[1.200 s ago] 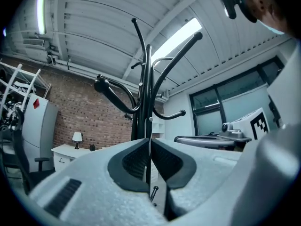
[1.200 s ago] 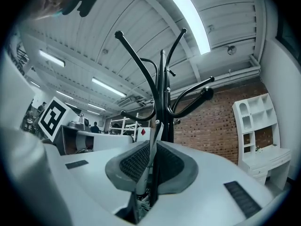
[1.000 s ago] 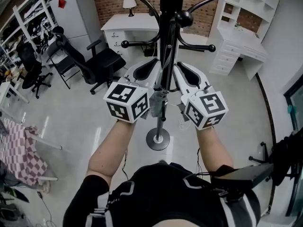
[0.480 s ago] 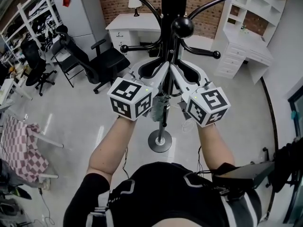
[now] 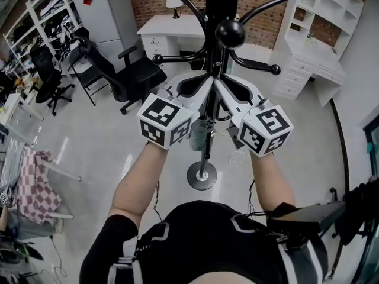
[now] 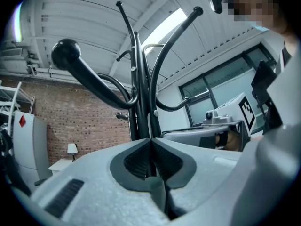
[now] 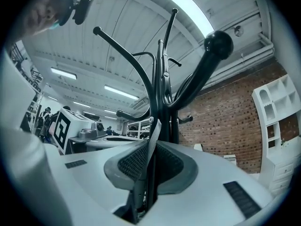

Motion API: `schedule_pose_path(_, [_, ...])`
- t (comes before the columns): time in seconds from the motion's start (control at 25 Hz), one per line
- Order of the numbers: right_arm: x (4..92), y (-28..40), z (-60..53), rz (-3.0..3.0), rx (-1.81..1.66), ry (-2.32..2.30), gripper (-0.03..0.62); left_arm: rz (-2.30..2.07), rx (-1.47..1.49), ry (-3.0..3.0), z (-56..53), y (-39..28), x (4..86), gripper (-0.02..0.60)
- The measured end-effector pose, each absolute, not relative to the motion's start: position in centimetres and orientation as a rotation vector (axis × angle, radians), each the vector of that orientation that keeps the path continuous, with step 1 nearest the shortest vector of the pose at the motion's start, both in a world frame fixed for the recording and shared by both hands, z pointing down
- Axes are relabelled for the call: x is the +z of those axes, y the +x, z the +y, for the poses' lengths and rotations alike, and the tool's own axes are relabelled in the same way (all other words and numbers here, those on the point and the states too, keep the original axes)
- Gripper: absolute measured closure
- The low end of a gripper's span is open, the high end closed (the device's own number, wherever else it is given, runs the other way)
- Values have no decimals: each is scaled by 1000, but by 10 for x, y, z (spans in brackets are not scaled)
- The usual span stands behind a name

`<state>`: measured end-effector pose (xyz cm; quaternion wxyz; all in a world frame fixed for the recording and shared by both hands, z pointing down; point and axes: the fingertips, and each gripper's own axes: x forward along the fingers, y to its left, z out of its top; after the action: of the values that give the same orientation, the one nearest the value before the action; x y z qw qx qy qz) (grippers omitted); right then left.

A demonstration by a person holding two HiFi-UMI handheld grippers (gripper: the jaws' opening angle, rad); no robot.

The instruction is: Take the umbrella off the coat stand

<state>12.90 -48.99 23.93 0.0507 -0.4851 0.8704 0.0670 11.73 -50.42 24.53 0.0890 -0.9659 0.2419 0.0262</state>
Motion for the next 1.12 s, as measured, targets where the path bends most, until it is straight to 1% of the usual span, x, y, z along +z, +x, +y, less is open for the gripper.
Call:
schedule_pose_path(0.24, [239, 130, -488, 2618, 175, -1490, 550, 808, 141, -2884, -506, 110, 243, 571])
schedule_pose_path(0.44, [238, 132, -486, 2595, 165, -1515, 577, 839, 168, -2884, -503, 106, 241, 571])
schedule_pose_path(1.12, [207, 127, -468, 2517, 209, -1553, 583, 906, 284, -2917, -480, 94, 211, 571])
